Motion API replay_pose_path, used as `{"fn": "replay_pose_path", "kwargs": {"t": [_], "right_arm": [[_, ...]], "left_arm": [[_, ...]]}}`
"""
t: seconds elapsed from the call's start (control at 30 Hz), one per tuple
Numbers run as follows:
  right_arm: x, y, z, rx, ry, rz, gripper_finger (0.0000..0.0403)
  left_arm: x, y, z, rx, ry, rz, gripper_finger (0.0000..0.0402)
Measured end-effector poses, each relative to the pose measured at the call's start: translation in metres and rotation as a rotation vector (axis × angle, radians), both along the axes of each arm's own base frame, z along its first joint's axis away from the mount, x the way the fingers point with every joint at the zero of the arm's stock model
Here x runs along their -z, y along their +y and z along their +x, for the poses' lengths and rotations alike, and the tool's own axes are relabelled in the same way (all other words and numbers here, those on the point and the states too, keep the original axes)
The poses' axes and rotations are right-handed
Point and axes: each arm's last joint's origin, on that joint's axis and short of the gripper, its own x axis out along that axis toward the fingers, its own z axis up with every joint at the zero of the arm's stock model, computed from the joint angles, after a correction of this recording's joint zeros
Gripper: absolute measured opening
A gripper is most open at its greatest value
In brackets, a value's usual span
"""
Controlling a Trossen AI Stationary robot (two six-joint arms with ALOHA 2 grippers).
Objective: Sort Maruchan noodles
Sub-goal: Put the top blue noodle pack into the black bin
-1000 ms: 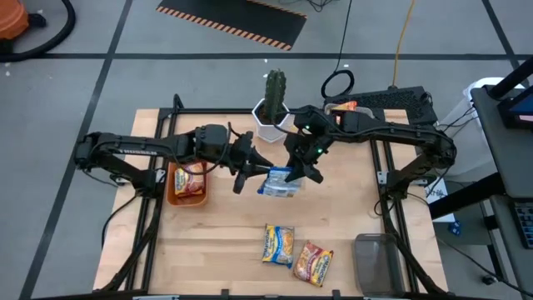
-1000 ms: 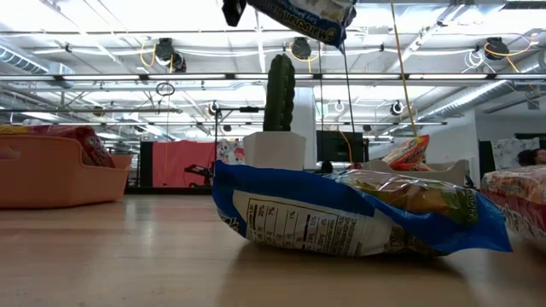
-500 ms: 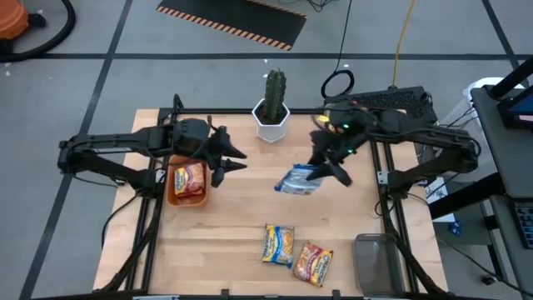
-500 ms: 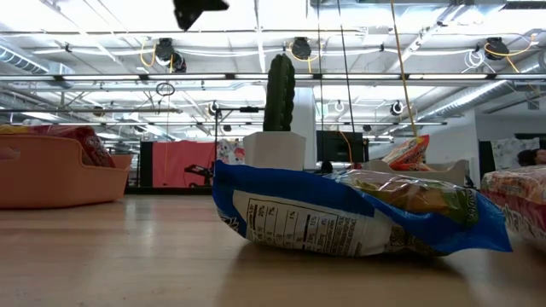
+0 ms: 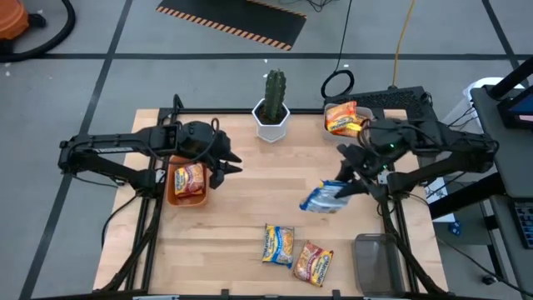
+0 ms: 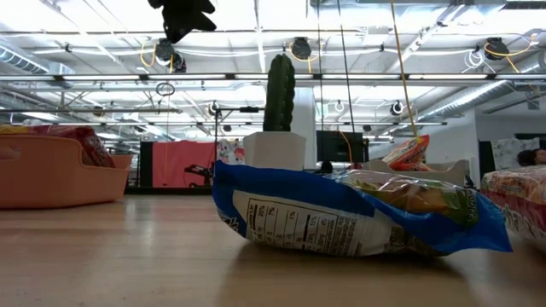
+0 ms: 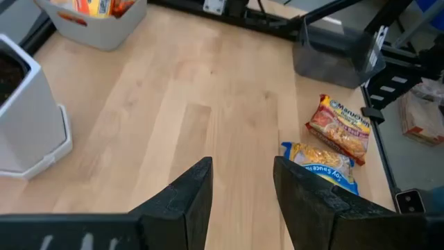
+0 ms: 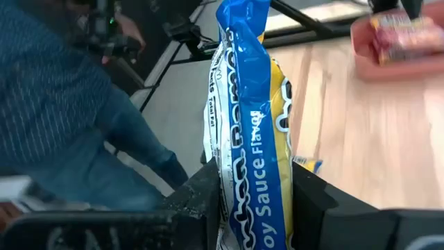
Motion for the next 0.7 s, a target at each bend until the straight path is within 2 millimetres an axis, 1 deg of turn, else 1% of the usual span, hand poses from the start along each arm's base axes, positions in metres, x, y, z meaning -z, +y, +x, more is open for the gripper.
{"fn": "replay_pose_path", "kwargs": {"t": [0.1, 0.23, 0.37, 0.5, 0.63, 0.7], "right_arm": [[-0.001, 0.003, -0.01, 0.033, 0.071, 0.089, 0.0103], [-0.003, 0.01, -0.025, 0.019, 0.119, 0.129, 0.0103], [-0.002, 0.016, -0.044, -0.021, 0.17, 0.125, 0.0103], [-0.002, 0.021, -0.062, -0.049, 0.179, 0.085, 0.0103], [0.0, 0.026, -0.074, -0.094, 0.162, 0.052, 0.0103], [0.009, 0.028, -0.078, -0.123, 0.184, 0.044, 0.0103]], "left_arm": [[0.001, 0.0, 0.0, -0.007, 0.012, -0.012, 0.0159], [0.001, 0.0, 0.0, -0.025, 0.011, -0.008, 0.0159], [0.0, 0.002, 0.001, -0.101, -0.003, -0.02, 0.0159], [0.0, 0.001, 0.001, -0.181, 0.0, -0.1, 0.0159], [0.0, -0.008, 0.002, -0.216, 0.005, -0.178, 0.0159], [0.0, -0.016, 0.002, -0.218, 0.005, -0.184, 0.0159]]}}
